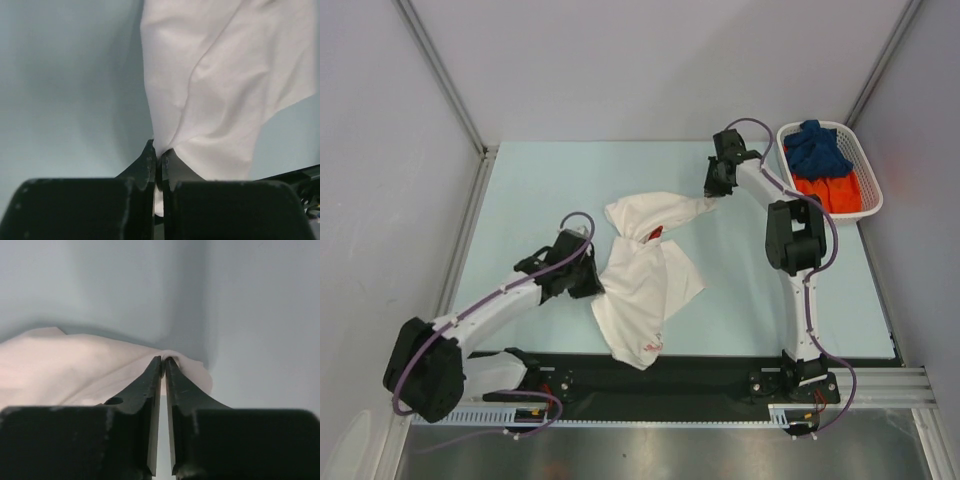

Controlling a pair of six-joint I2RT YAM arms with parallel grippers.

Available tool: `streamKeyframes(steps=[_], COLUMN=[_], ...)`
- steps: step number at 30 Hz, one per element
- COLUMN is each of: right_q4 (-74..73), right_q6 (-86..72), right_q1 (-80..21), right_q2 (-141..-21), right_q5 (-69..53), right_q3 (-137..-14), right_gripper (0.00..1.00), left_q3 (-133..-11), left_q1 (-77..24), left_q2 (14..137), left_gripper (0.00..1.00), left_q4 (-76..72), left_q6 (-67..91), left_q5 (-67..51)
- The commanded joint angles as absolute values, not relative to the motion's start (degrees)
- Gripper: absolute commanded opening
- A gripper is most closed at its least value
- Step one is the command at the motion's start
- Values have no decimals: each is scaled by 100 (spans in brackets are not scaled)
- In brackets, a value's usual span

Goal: Fold and stack the t-shirts
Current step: Flatten the tshirt out

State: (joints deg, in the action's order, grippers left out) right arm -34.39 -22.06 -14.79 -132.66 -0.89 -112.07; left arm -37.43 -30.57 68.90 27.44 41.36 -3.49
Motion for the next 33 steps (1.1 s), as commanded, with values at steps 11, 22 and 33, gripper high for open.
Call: streamKeyframes(steps=[11, 22, 33], right_q4=[-3717, -4920, -6837], right_q6=[-1722, -1776, -2363], right_q1=[-1310, -1160, -1318], right_q2=[-11700, -8606, -6408], right_q5=[851, 1616, 1039], right_q3=[-11567, -10784, -10749], right_gripper=[0, 0, 0], left_q3=[-7038, -9491, -10581], left_q1=[-2979, -2988, -2988], left_q2=[5354, 4659, 4482], left_gripper=[0, 1, 0], left_q4=[4587, 4659, 4201], left_q6=[2401, 1688, 986], left_q5=[2416, 3103, 2426])
